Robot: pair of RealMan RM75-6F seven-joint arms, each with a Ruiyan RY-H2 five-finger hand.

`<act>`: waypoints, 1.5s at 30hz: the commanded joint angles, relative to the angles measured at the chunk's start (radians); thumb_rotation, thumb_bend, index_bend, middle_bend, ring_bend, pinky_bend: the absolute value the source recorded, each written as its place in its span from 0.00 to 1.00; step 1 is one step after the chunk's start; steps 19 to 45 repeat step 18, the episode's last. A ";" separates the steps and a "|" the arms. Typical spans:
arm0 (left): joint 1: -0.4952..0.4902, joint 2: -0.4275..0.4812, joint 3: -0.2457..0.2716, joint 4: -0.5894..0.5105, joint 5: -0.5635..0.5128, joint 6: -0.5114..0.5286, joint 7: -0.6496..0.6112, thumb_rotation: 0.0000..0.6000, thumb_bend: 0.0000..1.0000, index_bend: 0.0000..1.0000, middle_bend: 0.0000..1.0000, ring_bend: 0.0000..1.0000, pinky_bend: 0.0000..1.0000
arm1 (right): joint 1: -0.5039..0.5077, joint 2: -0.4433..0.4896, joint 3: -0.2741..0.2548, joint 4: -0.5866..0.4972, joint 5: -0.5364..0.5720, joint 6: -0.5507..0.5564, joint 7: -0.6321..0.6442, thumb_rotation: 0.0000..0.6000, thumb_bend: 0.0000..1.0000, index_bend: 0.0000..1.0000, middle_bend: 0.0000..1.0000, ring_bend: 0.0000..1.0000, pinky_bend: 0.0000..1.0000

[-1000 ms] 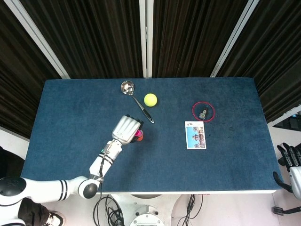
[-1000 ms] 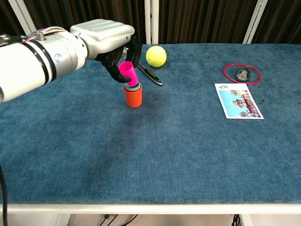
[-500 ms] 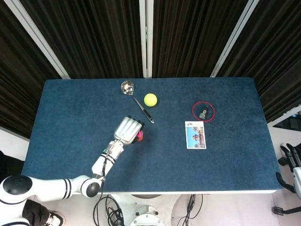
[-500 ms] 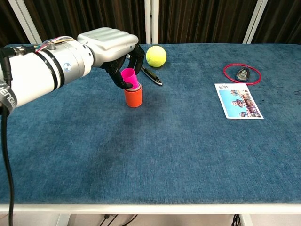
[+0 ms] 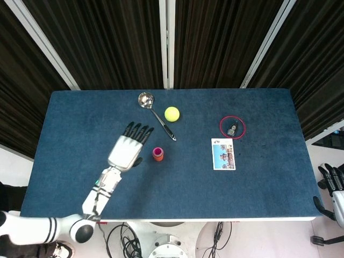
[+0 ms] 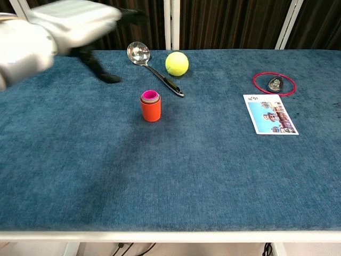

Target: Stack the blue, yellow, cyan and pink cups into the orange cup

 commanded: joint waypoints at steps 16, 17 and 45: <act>0.546 0.278 0.377 0.104 0.389 0.412 -0.374 1.00 0.09 0.04 0.00 0.00 0.00 | 0.031 0.002 -0.012 -0.074 -0.059 -0.008 -0.181 1.00 0.26 0.00 0.00 0.00 0.00; 0.556 0.277 0.373 0.119 0.394 0.412 -0.383 1.00 0.09 0.04 0.00 0.00 0.00 | 0.033 0.000 -0.012 -0.082 -0.062 -0.008 -0.191 1.00 0.26 0.00 0.00 0.00 0.00; 0.563 0.275 0.369 0.126 0.397 0.411 -0.389 1.00 0.09 0.04 0.00 0.00 0.00 | 0.034 -0.001 -0.012 -0.087 -0.064 -0.008 -0.199 1.00 0.26 0.00 0.00 0.00 0.00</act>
